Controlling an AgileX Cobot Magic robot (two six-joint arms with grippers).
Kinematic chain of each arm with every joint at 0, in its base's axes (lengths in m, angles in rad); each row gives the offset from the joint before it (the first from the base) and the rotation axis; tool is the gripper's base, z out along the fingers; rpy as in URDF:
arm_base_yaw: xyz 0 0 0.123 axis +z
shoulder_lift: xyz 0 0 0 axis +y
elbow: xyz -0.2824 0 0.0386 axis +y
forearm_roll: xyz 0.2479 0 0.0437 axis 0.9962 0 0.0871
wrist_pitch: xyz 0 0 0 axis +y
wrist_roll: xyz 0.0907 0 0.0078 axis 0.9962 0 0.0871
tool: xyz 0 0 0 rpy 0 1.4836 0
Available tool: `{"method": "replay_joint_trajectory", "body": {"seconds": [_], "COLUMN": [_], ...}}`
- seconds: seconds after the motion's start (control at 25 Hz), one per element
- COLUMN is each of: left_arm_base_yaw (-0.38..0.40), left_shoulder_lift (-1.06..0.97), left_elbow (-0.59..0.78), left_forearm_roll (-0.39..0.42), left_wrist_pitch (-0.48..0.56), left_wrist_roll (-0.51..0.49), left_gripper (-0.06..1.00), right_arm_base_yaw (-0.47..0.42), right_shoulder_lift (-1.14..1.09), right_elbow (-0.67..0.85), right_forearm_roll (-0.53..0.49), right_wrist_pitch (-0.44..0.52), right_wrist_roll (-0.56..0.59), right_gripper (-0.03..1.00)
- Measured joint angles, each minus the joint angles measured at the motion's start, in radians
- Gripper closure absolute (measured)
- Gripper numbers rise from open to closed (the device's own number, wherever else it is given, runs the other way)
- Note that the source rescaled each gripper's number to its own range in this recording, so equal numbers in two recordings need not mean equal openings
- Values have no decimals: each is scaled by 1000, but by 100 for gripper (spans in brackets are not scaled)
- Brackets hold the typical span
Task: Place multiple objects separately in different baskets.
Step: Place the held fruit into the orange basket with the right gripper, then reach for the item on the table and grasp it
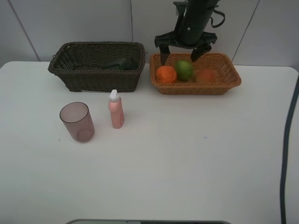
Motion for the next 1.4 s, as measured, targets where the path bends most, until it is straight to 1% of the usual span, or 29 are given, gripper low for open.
{"method": "replay_joint_trajectory", "body": {"seconds": [0.2, 0.36, 0.56, 0.68, 0.92, 1.08, 1.28, 1.4], "left_arm_base_yaw": [0, 0, 0, 0, 0, 0, 0, 0], "left_shoulder_lift": [0, 0, 0, 0, 0, 0, 0, 0], "left_elbow": [0, 0, 0, 0, 0, 0, 0, 0], "left_forearm_roll": [0, 0, 0, 0, 0, 0, 0, 0], "left_wrist_pitch": [0, 0, 0, 0, 0, 0, 0, 0], "left_wrist_roll": [0, 0, 0, 0, 0, 0, 0, 0], "left_gripper": [-5, -5, -5, -5, -5, -5, -5, -5], "right_arm_base_yaw": [-64, -145, -263, -309, -320, -320, -320, -320], "right_shoulder_lift": [-98, -224, -467, -625, -1024, -1281, -1540, -1642], "right_elbow": [121, 254, 447, 568, 787, 894, 921, 924], "right_forearm_roll": [24, 29, 27, 26, 27, 27, 29, 33], "right_wrist_pitch": [36, 42, 44, 43, 16, 39, 139, 158], "right_wrist_roll": [6, 6, 6, -6, -39, -49, -102, -120], "right_gripper": [-3, -3, -3, -3, -3, -3, -3, -3]}}
